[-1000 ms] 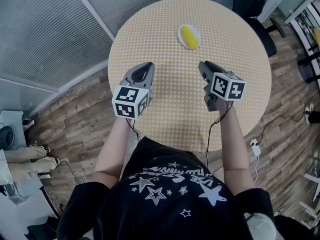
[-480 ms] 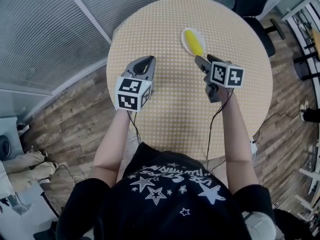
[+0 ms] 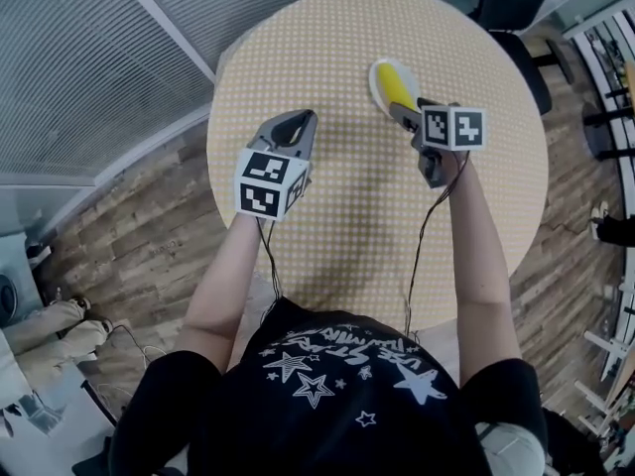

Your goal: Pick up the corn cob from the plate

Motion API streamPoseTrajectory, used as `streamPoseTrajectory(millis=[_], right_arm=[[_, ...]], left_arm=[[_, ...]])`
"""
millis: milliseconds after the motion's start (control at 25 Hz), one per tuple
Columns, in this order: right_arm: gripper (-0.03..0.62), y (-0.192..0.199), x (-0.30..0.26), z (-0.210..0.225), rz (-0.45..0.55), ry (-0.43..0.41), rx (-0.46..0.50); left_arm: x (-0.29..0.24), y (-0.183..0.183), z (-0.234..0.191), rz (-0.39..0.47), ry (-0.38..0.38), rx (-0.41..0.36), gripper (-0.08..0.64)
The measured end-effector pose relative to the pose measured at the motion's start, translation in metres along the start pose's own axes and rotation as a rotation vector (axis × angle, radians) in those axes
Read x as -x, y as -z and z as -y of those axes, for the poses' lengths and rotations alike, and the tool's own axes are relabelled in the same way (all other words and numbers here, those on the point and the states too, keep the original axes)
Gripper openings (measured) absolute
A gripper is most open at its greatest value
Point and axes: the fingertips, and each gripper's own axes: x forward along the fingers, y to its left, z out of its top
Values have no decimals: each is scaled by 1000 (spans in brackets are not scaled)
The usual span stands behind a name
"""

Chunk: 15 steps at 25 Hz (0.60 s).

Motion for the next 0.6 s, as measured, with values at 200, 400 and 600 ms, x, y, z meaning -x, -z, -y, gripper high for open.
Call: streamPoseTrajectory(millis=[200, 400, 600], right_arm=[[275, -9, -26, 17, -47, 18, -4], [275, -10, -46, 32, -92, 37, 0], [275, -11, -68, 42, -167, 48, 40]], left_arm=[[-16, 8, -15, -19, 1, 14, 11], [-29, 16, -21, -32, 9, 34, 11], [-41, 24, -25, -42, 13, 80, 11]])
